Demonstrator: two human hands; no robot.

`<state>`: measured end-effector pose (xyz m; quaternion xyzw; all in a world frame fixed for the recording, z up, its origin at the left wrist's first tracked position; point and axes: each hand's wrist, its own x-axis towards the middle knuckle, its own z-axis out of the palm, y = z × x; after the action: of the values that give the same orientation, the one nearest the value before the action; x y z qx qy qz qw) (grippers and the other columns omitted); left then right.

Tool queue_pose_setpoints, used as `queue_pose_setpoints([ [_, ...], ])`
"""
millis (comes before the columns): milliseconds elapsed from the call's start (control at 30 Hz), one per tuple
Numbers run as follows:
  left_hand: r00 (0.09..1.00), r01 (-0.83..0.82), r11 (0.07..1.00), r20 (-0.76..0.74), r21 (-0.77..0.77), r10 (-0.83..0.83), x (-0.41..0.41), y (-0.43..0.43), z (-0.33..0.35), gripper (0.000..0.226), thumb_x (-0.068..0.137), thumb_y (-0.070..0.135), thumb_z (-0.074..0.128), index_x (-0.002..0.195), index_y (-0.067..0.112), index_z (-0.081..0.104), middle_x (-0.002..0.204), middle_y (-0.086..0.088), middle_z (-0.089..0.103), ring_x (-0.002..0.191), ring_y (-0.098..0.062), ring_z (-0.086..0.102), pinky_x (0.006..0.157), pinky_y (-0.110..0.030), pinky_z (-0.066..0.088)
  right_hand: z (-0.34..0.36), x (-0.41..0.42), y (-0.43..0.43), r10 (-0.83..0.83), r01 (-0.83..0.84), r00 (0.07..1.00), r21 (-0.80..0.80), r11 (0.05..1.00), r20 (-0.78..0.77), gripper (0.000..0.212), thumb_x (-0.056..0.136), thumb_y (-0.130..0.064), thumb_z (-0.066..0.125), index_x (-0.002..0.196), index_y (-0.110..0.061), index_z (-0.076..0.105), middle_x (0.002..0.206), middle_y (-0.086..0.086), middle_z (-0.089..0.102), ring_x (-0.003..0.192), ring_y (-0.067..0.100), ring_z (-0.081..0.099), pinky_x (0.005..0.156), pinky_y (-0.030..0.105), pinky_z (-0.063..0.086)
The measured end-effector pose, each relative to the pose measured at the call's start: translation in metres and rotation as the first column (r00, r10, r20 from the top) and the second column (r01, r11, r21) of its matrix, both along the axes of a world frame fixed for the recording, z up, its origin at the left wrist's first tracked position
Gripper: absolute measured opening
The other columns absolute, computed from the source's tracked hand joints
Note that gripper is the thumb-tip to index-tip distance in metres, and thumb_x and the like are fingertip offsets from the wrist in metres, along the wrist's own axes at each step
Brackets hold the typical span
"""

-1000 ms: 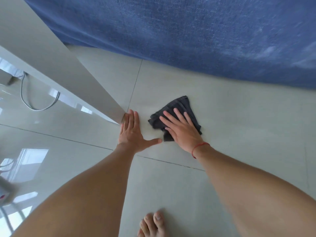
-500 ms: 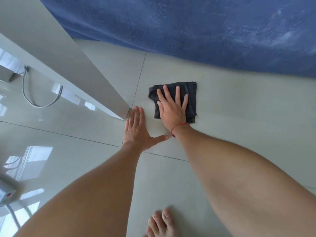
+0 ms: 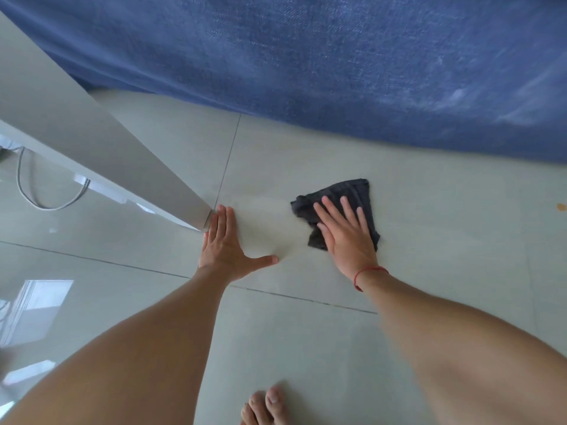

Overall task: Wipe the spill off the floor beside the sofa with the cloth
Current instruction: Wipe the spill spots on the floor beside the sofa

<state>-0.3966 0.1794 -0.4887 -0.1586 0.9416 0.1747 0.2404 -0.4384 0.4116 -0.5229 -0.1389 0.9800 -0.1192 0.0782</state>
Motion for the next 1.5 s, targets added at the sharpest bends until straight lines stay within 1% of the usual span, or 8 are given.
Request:
queue_pose_setpoints([
  [133, 1.000, 0.003, 1.000, 0.011, 0.003, -0.003, -0.001, -0.001, -0.002, 0.149, 0.049, 0.085, 0.063, 0.152, 0.015, -0.019, 0.161, 0.002, -0.022, 0.149, -0.015, -0.019, 0.124, -0.037, 0.000, -0.001, -0.030, -0.021, -0.225, 0.224, 0.973, 0.027, 0.974, 0.053, 0.047, 0.102, -0.038, 0.025, 0.149, -0.036, 0.020, 0.160, -0.014, 0.015, 0.149, 0.024, 0.005, 0.119, 0.052, 0.001],
  [233, 0.999, 0.006, 1.000, 0.033, -0.013, -0.005, -0.001, 0.000, -0.002, 0.150, 0.049, 0.085, 0.062, 0.152, 0.015, -0.021, 0.160, 0.002, -0.025, 0.148, -0.015, -0.021, 0.123, -0.037, -0.002, 0.001, -0.048, -0.059, -0.241, 0.242, 0.968, -0.012, 0.970, 0.067, 0.048, 0.102, -0.039, 0.026, 0.149, -0.037, 0.018, 0.160, -0.014, 0.013, 0.149, 0.029, 0.002, 0.116, 0.058, -0.002],
  [533, 0.999, 0.003, 1.000, 0.046, -0.021, -0.002, -0.006, 0.001, 0.002, 0.152, 0.048, 0.083, 0.066, 0.152, 0.014, -0.020, 0.160, 0.000, -0.024, 0.149, -0.015, -0.019, 0.123, -0.038, -0.002, 0.004, -0.010, -0.108, 0.196, -0.195, 0.979, -0.033, 0.980, 0.058, 0.045, 0.100, -0.037, 0.033, 0.144, -0.033, 0.035, 0.155, -0.011, 0.032, 0.147, 0.030, 0.018, 0.116, 0.059, 0.007],
  [700, 0.997, 0.001, 0.999, 0.080, -0.039, 0.002, -0.007, 0.005, 0.007, 0.151, 0.049, 0.082, 0.067, 0.152, 0.014, -0.020, 0.160, 0.001, -0.024, 0.149, -0.016, -0.019, 0.124, -0.037, 0.000, 0.005, -0.019, -0.076, 0.272, -0.271, 0.960, -0.022, 0.962, 0.068, 0.045, 0.102, -0.037, 0.029, 0.147, -0.035, 0.028, 0.157, -0.016, 0.024, 0.148, 0.020, 0.014, 0.120, 0.046, 0.005],
  [867, 0.991, -0.012, 1.000, 0.130, -0.026, 0.016, -0.013, 0.007, 0.010, 0.153, 0.049, 0.078, 0.071, 0.152, 0.012, -0.020, 0.160, -0.001, -0.025, 0.149, -0.018, -0.020, 0.124, -0.037, 0.000, 0.002, -0.026, -0.003, -0.141, 0.142, 0.989, -0.012, 0.990, 0.041, 0.045, 0.101, -0.035, 0.033, 0.147, -0.033, 0.030, 0.157, -0.012, 0.025, 0.148, 0.022, 0.017, 0.118, 0.044, 0.009],
  [1000, 0.988, -0.010, 0.999, 0.151, -0.046, 0.017, -0.018, 0.009, 0.011, 0.154, 0.049, 0.076, 0.073, 0.151, 0.008, -0.020, 0.160, -0.005, -0.024, 0.148, -0.020, -0.021, 0.124, -0.036, -0.001, 0.003, 0.012, 0.074, -0.526, 0.529, 0.847, -0.034, 0.848, 0.080, 0.046, 0.102, -0.036, 0.030, 0.148, -0.033, 0.028, 0.159, -0.012, 0.021, 0.149, 0.021, 0.012, 0.120, 0.045, 0.005],
  [1167, 0.990, 0.000, 0.999, 0.143, -0.054, 0.008, -0.019, 0.008, 0.007, 0.156, 0.048, 0.077, 0.073, 0.151, 0.008, -0.020, 0.160, -0.005, -0.024, 0.148, -0.021, -0.022, 0.124, -0.036, -0.001, 0.002, 0.017, 0.068, -0.632, 0.641, 0.766, -0.076, 0.763, 0.114, 0.047, 0.102, -0.033, 0.029, 0.149, -0.030, 0.025, 0.160, -0.008, 0.018, 0.149, 0.028, 0.002, 0.119, 0.052, -0.002],
  [1500, 0.969, -0.016, 0.991, 0.242, -0.132, 0.048, -0.035, 0.020, 0.018, 0.156, 0.048, 0.066, 0.082, 0.151, 0.004, -0.016, 0.160, -0.011, -0.016, 0.150, -0.026, -0.015, 0.123, -0.037, 0.006, 0.009, -0.001, -0.013, -0.277, 0.303, 0.940, -0.116, 0.946, 0.201, 0.049, 0.102, -0.038, 0.027, 0.150, -0.032, 0.020, 0.161, -0.011, 0.009, 0.149, 0.027, -0.004, 0.118, 0.054, -0.006],
])
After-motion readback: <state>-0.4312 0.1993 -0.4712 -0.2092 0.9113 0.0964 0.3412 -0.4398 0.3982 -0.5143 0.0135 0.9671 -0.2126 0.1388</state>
